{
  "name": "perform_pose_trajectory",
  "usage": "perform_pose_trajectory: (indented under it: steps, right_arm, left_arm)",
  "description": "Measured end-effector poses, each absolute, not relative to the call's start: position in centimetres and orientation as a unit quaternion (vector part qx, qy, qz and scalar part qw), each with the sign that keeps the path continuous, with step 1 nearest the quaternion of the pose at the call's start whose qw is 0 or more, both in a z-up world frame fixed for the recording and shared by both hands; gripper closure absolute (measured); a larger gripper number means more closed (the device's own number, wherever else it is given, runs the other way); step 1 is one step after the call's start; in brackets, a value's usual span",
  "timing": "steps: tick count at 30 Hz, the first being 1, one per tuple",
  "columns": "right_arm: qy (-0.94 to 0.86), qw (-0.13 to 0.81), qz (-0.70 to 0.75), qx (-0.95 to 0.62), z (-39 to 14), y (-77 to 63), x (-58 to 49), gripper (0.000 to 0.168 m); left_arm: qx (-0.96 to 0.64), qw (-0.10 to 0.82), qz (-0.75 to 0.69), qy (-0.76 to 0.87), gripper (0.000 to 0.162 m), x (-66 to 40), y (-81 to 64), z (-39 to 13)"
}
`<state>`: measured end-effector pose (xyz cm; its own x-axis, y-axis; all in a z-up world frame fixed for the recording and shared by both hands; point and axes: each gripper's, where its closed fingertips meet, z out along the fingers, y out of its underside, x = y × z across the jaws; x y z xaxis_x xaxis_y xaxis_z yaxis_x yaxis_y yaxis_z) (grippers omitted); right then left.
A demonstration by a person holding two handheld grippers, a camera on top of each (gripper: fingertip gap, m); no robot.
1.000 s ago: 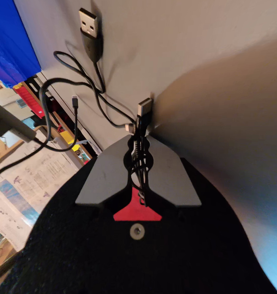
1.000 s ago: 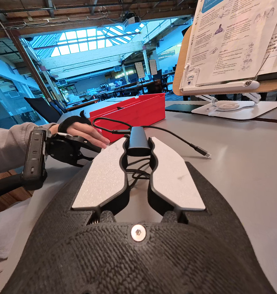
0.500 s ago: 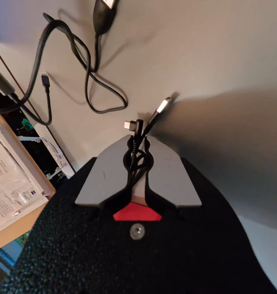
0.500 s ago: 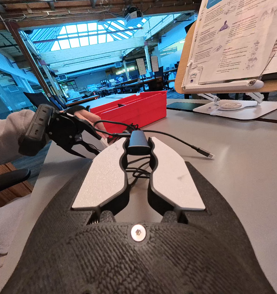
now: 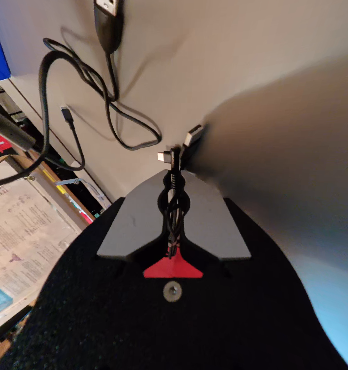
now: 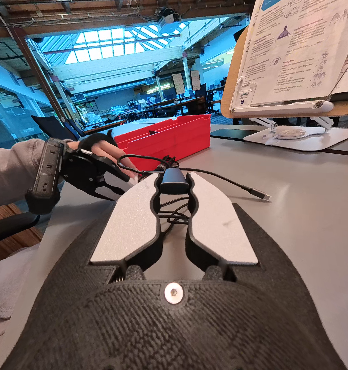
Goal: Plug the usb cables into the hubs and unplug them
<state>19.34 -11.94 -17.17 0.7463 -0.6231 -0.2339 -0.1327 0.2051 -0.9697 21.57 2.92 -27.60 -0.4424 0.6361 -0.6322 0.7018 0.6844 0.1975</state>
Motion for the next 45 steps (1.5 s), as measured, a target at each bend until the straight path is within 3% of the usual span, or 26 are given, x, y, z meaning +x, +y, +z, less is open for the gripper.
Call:
perform_pose_trajectory:
  steps: [1,6,12,16,18,20,21,23,25,27,32,35,38,45]
  right_arm:
    - [0.312,0.712,-0.173,-0.605,-17.2,-12.0,19.3,0.144]
    - [0.313,0.715,-0.172,-0.601,-17.1,-12.1,19.3,0.144]
    - [0.315,0.716,-0.171,-0.600,-17.1,-12.2,19.4,0.144]
    - [0.313,0.715,-0.172,-0.601,-17.1,-12.1,19.3,0.144]
    - [0.312,0.716,-0.172,-0.601,-17.0,-12.1,19.3,0.145]
    - [0.313,0.716,-0.170,-0.600,-17.1,-12.1,19.3,0.144]
    - [0.313,0.716,-0.168,-0.601,-17.1,-12.1,19.3,0.144]
    - [0.311,0.716,-0.167,-0.603,-17.1,-12.0,19.3,0.144]
    - [0.307,0.715,-0.165,-0.607,-17.1,-11.9,19.2,0.144]
    - [0.304,0.712,-0.166,-0.611,-17.2,-11.7,19.2,0.145]
    - [0.299,0.709,-0.167,-0.617,-17.3,-11.5,19.0,0.145]
    - [0.297,0.709,-0.165,-0.618,-17.3,-11.4,19.0,0.144]
    - [0.298,0.710,-0.162,-0.617,-17.3,-11.4,19.0,0.145]
    - [0.301,0.732,-0.153,-0.592,-16.7,-12.2,18.9,0.144]
  left_arm:
    - [0.387,0.363,-0.049,0.846,0.157,21.8,2.7,-27.3]
    - [0.324,0.374,-0.096,0.864,0.158,22.5,2.5,-25.2]
    - [0.299,0.246,-0.250,0.887,0.162,17.3,0.9,-22.6]
    - [0.298,0.248,-0.168,0.906,0.158,17.7,2.0,-23.8]
    - [0.293,0.239,-0.248,0.892,0.152,16.1,0.3,-21.4]
    - [0.263,0.194,-0.425,0.845,0.147,13.2,-2.6,-15.6]
    - [0.231,0.233,-0.488,0.809,0.149,13.8,-3.6,-12.2]
    - [0.196,0.395,-0.460,0.770,0.151,18.3,-3.4,-8.3]
    - [0.225,0.463,-0.350,0.783,0.133,21.7,-3.1,-9.4]
    - [0.279,0.450,-0.276,0.802,0.119,23.0,-4.1,-12.6]
    - [0.406,0.396,-0.091,0.819,0.115,23.9,-4.3,-20.2]
    - [0.396,0.330,-0.103,0.851,0.116,22.9,-4.5,-22.6]
    - [0.372,0.324,-0.168,0.853,0.121,22.2,-5.6,-22.8]
    - [0.233,0.236,-0.379,0.864,0.125,20.0,-7.6,-22.9]
